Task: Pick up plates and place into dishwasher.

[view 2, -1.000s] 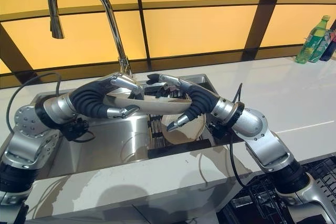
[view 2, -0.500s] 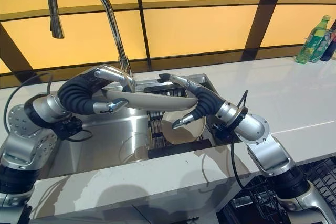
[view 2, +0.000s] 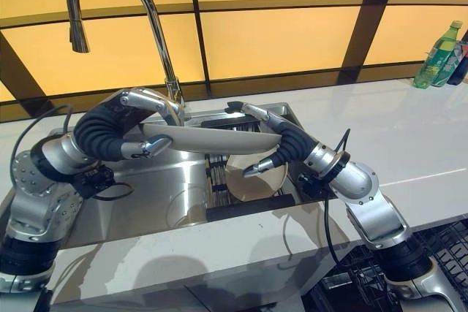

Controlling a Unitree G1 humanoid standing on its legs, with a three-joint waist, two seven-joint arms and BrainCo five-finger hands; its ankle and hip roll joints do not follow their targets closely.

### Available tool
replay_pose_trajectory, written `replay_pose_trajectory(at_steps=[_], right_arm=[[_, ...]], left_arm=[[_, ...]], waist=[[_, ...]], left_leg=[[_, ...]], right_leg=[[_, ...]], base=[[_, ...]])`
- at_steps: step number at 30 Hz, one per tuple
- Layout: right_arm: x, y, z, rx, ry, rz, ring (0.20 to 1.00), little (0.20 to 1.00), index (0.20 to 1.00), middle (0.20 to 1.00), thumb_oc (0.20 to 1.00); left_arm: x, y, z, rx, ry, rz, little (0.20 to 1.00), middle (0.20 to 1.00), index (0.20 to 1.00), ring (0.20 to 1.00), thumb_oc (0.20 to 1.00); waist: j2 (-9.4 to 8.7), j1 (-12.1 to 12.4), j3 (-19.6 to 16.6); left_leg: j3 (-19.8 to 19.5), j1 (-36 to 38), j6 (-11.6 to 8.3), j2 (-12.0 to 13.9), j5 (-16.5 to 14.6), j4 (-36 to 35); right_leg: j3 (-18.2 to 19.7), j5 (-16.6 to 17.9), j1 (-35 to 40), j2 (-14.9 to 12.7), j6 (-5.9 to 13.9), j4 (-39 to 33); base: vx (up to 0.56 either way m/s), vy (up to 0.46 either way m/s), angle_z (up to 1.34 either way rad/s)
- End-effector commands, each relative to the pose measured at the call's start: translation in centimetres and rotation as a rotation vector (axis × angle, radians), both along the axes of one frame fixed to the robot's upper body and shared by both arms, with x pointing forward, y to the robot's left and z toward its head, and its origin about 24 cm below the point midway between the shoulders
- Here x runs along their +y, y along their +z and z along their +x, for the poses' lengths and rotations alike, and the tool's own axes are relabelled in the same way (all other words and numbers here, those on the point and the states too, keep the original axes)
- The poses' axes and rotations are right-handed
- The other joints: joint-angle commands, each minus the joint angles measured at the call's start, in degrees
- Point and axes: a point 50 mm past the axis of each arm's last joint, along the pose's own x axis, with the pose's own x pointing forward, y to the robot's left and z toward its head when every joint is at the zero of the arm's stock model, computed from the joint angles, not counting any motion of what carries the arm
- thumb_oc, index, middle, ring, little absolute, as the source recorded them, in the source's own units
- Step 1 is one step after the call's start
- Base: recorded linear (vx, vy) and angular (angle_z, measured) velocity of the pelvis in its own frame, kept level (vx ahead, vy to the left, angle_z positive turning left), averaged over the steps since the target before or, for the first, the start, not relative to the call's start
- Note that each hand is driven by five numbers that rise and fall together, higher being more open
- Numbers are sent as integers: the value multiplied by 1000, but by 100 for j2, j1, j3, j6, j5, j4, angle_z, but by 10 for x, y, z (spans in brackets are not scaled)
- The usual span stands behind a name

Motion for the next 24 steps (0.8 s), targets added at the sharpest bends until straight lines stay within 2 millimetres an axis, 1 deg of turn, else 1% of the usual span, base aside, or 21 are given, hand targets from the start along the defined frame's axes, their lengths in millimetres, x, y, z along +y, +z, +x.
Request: replay_pose_trajectory(at_steps=[1, 12, 17, 22, 23, 24], right_arm=[[15, 21, -6, -98, 95, 127, 200, 200, 200, 200, 200], [13, 20, -6, -88, 81, 216, 200, 200, 200, 200, 200], [16, 17, -6, -86, 80, 234, 200, 200, 200, 200, 200], [15, 17, -6, -91, 57, 285, 200, 200, 200, 200, 200], [14, 17, -6, -96, 49, 292, 200, 200, 200, 200, 200], [14, 17, -6, -100, 43, 298, 200, 200, 200, 200, 200]], left_arm=[[0, 11, 1, -14, -35, -77, 200, 200, 200, 200, 200], [-2, 10, 1, -4, -39, -95, 200, 200, 200, 200, 200], [-2, 8, 3, 4, -35, -97, 200, 200, 200, 200, 200], [-1, 4, 6, 47, -1, -117, 200, 200, 200, 200, 200], [-1, 2, 9, 59, 28, -123, 297, 297, 297, 297, 297], [0, 1, 11, 70, 53, -132, 645, 645, 645, 645, 645]], waist=[[-251, -89, -303], [-253, -113, -300], [-242, -122, -310], [-226, -145, -300], [-223, -149, -297], [-220, -153, -293]], left_leg=[[-269, -588, -22, -48, 139, 18], [-209, -588, -19, -24, 139, 17], [-186, -589, -23, -12, 140, 14], [-128, -582, -38, 21, 138, 28], [-121, -581, -39, 26, 136, 30], [-117, -581, -42, 30, 135, 35]], right_leg=[[-46, -622, 130, -672, 570, 418], [-36, -615, 125, -637, 543, 382], [-30, -607, 111, -625, 538, 370], [-29, -592, 108, -614, 531, 355], [-27, -590, 108, -611, 529, 353], [-26, -589, 108, -606, 528, 351]], base=[[0, 0, 0], [0, 0, 0], [0, 0, 0], [-12, -14, 0], [0, 0, 0], [0, 0, 0]])
